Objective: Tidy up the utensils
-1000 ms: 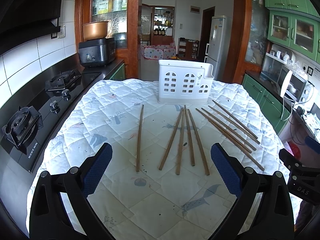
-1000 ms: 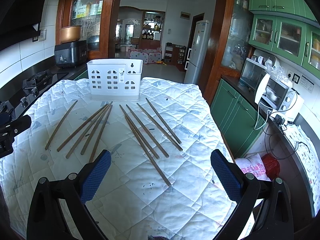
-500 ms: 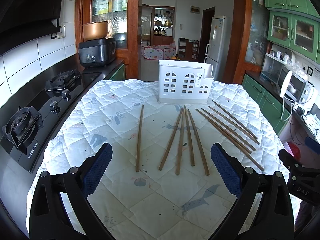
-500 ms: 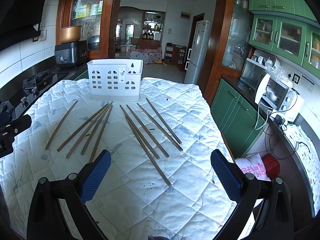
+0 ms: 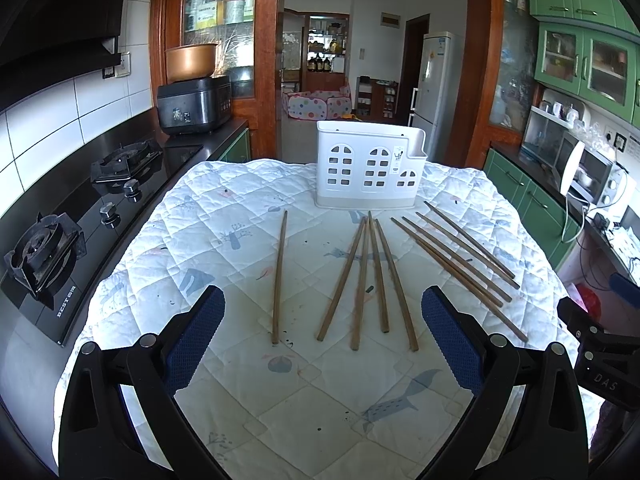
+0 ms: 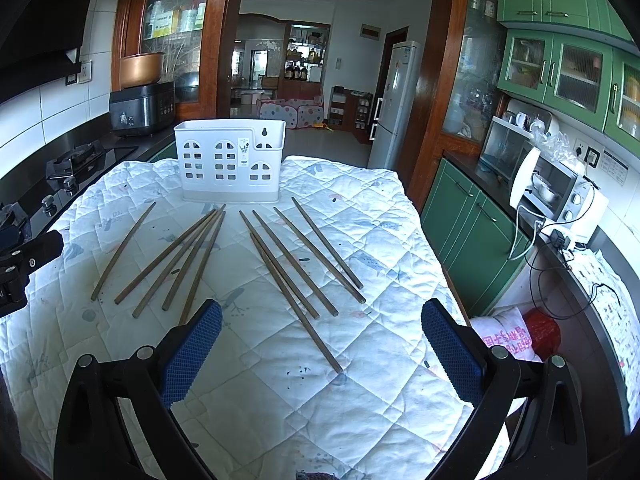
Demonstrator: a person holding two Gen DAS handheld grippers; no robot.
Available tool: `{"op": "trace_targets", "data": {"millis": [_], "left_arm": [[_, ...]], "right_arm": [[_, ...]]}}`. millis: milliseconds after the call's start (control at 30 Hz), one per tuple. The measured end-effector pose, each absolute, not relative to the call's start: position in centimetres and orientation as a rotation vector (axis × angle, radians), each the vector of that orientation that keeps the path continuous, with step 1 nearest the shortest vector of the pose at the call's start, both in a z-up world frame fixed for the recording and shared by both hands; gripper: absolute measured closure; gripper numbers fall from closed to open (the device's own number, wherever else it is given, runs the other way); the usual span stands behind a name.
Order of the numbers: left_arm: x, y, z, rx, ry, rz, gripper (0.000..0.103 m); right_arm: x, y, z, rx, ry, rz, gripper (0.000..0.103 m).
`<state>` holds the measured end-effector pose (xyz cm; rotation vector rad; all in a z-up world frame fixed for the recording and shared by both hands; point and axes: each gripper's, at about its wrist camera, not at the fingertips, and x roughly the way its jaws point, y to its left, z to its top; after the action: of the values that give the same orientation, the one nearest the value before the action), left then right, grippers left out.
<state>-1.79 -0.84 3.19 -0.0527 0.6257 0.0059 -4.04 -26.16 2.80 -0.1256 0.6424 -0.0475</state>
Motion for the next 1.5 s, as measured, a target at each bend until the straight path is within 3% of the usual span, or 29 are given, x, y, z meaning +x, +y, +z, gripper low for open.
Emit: {"op": "trace_targets", "data": {"millis": [1500], "left_arm": [[2.7,0.0,-1.0,-0.106,0.796,0.011,0.005]], "right_arm": [[-0.6,-26.3,-1.0,-0.122,0.751,0.045,0.007]]}}
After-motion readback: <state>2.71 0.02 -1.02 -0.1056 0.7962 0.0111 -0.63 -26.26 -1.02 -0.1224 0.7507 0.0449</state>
